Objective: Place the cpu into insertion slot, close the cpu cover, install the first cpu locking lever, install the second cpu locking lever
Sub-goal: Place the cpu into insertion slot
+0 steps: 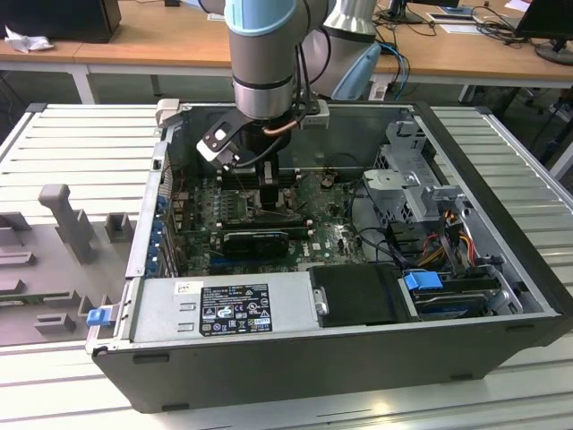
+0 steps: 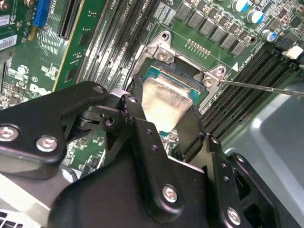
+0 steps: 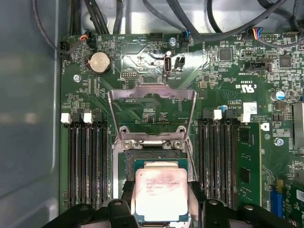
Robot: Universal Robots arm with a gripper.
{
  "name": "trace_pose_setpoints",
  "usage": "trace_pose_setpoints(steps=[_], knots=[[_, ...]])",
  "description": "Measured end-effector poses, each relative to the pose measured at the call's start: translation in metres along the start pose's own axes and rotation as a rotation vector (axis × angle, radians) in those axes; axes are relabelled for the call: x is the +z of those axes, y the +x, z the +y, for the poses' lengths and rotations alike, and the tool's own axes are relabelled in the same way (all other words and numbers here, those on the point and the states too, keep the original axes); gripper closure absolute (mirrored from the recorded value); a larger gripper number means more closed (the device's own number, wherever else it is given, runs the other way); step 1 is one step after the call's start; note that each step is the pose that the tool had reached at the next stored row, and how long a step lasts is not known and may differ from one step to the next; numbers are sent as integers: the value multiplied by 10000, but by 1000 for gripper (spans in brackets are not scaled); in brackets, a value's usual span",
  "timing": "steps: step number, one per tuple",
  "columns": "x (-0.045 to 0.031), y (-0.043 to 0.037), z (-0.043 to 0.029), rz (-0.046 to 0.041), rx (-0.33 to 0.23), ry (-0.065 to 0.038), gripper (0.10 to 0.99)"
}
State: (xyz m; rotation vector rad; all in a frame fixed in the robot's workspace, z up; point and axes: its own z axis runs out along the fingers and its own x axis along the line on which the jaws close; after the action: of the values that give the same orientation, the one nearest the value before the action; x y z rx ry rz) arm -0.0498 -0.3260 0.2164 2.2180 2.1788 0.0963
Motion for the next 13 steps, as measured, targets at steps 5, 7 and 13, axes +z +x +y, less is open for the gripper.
trace_pose_setpoints(steps=[5, 7, 13], knots=[[83, 47, 18, -11, -28, 0, 557], [102, 46, 17, -11, -29, 0, 557], [141, 46, 14, -13, -28, 1, 557]])
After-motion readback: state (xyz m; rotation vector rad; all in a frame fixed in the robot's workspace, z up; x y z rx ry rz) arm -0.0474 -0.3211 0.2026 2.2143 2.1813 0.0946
